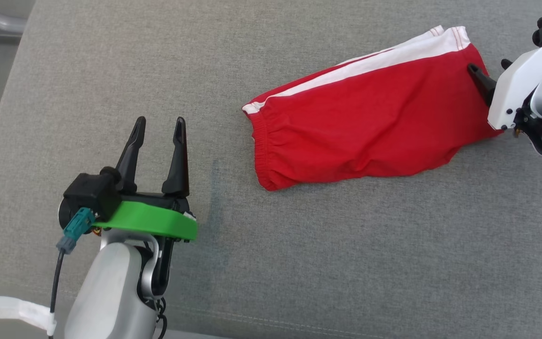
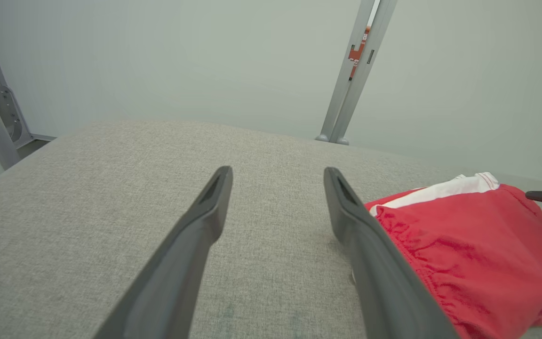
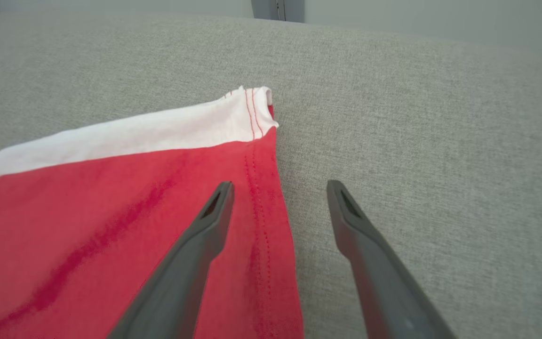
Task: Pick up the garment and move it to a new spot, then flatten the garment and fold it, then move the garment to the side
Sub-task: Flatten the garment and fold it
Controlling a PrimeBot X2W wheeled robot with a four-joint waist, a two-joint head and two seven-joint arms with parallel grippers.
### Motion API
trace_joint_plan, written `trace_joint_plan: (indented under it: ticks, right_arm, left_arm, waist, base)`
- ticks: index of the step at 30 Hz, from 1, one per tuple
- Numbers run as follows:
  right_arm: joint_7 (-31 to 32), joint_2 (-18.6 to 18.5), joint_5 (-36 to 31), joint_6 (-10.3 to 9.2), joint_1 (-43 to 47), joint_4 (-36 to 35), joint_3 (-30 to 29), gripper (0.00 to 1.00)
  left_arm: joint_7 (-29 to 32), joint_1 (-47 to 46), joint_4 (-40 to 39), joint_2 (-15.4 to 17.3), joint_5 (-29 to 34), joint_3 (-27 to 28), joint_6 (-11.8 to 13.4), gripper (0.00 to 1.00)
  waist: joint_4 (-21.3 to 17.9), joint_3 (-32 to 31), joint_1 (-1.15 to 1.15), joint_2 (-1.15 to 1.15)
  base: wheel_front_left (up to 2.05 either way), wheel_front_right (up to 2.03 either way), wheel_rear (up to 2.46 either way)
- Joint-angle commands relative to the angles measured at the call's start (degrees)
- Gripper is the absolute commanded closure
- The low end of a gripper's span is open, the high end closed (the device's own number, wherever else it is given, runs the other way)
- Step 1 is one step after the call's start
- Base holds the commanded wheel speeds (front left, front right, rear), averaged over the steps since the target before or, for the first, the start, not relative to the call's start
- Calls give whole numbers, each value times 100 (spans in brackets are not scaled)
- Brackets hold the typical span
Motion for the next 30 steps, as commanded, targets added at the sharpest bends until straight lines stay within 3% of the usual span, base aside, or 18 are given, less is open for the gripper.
trace_joint_plan:
  ticks: [1, 7, 14, 15, 16, 17, 30]
  right_arm:
    - [-11, 45, -113, 0, 61, 90, -21, 0]
    - [82, 230, -350, 0, 93, 465, -104, 0]
    - [351, 510, -519, 3, 226, 852, -94, 0]
    - [421, 576, -515, 11, 268, 841, -55, 30]
    - [459, 617, -505, 18, 301, 809, -23, 76]
    - [480, 643, -482, 21, 337, 762, -3, 100]
    - [63, 163, -810, -7, 337, 500, -237, 100]
  left_arm:
    - [3, 186, -118, -65, 191, 150, -102, 0]
    - [3, 594, -390, -228, 624, 612, -396, 0]
    - [3, 921, -505, -276, 727, 874, -520, 0]
    - [3, 943, -523, -277, 700, 897, -531, 0]
    - [3, 965, -517, -278, 659, 903, -528, 0]
    - [3, 976, -522, -279, 634, 913, -535, 0]
    - [3, 676, -357, -277, 684, 875, -584, 0]
  waist:
    - [110, 77, 0, 0]
    - [211, 135, 0, 0]
    - [241, 160, 0, 0]
    - [234, 162, 0, 0]
    - [225, 162, 0, 0]
    - [212, 161, 0, 0]
    - [-294, -144, 0, 0]
  base:
    - [0, 0, 0]
    - [0, 0, 0]
    - [0, 0, 0]
    - [0, 0, 0]
    - [0, 0, 0]
    - [0, 0, 0]
    - [0, 0, 0]
